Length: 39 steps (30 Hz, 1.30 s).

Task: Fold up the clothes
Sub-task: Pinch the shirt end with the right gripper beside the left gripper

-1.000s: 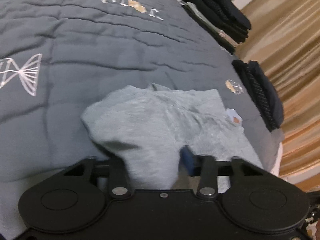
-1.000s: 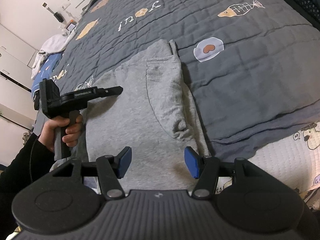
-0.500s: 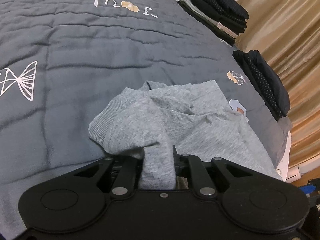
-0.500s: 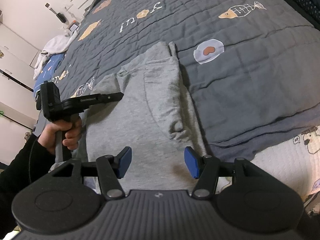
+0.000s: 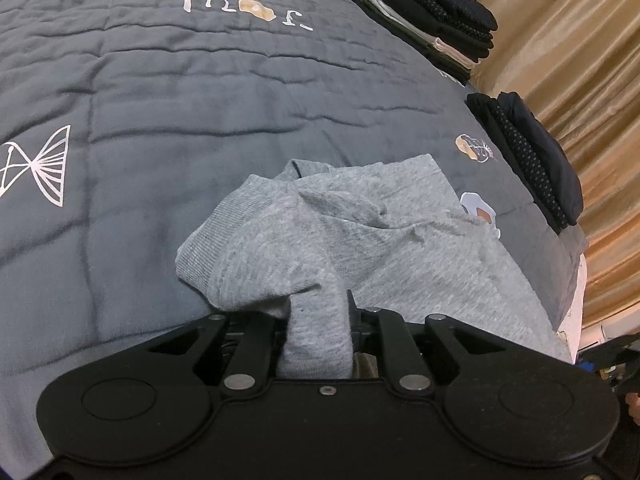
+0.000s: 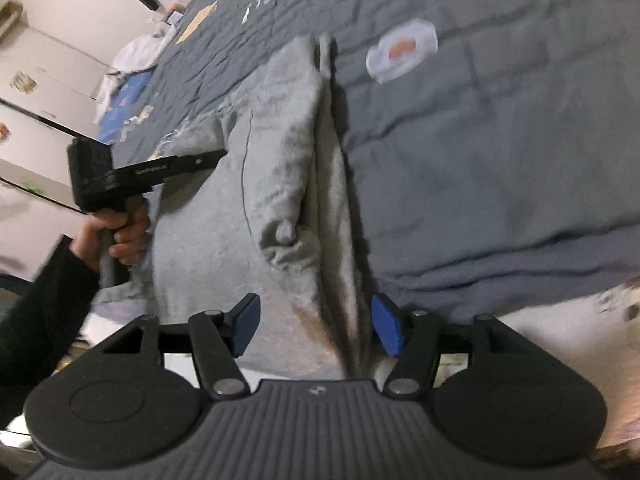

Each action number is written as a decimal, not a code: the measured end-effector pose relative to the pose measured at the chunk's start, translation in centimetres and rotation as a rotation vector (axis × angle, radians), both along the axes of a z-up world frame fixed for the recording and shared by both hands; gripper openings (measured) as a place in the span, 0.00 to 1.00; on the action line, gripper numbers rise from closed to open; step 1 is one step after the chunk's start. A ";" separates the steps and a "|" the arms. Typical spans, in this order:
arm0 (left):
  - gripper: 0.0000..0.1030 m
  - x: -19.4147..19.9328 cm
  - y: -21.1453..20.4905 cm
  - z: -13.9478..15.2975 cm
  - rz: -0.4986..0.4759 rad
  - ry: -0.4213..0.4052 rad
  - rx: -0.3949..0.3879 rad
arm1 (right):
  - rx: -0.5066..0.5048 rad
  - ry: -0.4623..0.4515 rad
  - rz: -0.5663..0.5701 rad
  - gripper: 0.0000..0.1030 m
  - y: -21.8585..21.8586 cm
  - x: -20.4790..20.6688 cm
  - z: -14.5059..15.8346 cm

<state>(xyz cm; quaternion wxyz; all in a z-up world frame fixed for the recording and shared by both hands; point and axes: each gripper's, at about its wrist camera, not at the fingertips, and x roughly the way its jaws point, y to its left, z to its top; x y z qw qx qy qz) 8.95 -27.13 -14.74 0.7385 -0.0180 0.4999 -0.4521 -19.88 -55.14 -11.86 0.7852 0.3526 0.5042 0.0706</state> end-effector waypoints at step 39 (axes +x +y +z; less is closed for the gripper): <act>0.12 -0.6 -0.4 0.5 0.000 -0.043 0.018 | 0.215 0.042 0.061 0.18 1.3 4.0 -4.6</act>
